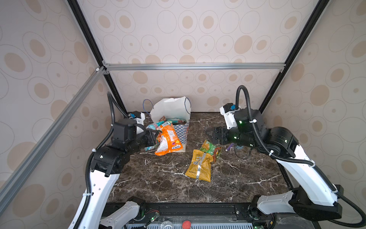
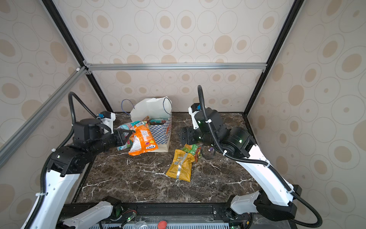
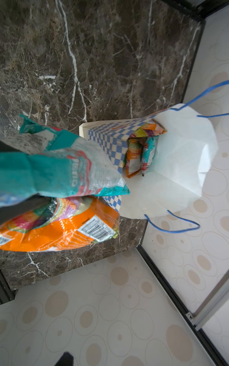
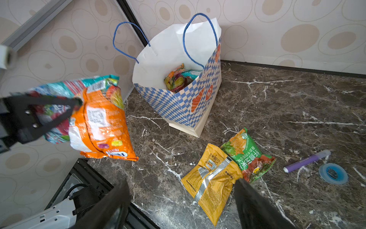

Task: Take the snacks out of the paper bag
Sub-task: Place the snack at the center of the table.

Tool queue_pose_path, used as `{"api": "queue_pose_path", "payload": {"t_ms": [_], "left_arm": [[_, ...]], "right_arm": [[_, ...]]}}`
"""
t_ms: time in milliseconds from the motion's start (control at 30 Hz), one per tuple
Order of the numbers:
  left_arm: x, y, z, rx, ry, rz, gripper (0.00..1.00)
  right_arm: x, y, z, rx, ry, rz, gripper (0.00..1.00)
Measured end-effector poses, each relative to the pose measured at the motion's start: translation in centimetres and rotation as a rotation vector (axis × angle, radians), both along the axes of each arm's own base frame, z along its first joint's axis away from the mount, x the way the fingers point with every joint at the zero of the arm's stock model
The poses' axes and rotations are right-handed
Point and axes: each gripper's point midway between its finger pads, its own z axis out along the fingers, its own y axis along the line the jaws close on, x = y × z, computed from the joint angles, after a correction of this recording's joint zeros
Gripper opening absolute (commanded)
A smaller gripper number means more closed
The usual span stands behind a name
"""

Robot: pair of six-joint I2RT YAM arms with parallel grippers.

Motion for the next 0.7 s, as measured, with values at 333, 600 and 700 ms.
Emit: {"api": "queue_pose_path", "payload": {"t_ms": [333, 600, 700], "left_arm": [[-0.6, -0.5, -13.0, -0.133, 0.109, 0.062, 0.00], [-0.1, -0.6, -21.7, -0.213, 0.183, 0.135, 0.00], [0.4, -0.8, -23.4, -0.239, 0.203, 0.160, 0.00]], "right_arm": [[-0.2, 0.1, -1.7, -0.004, 0.052, -0.008, 0.85], [-0.6, 0.1, -3.1, -0.004, 0.098, -0.014, 0.85], [-0.9, 0.0, -3.8, -0.009, 0.116, -0.012, 0.85]]}}
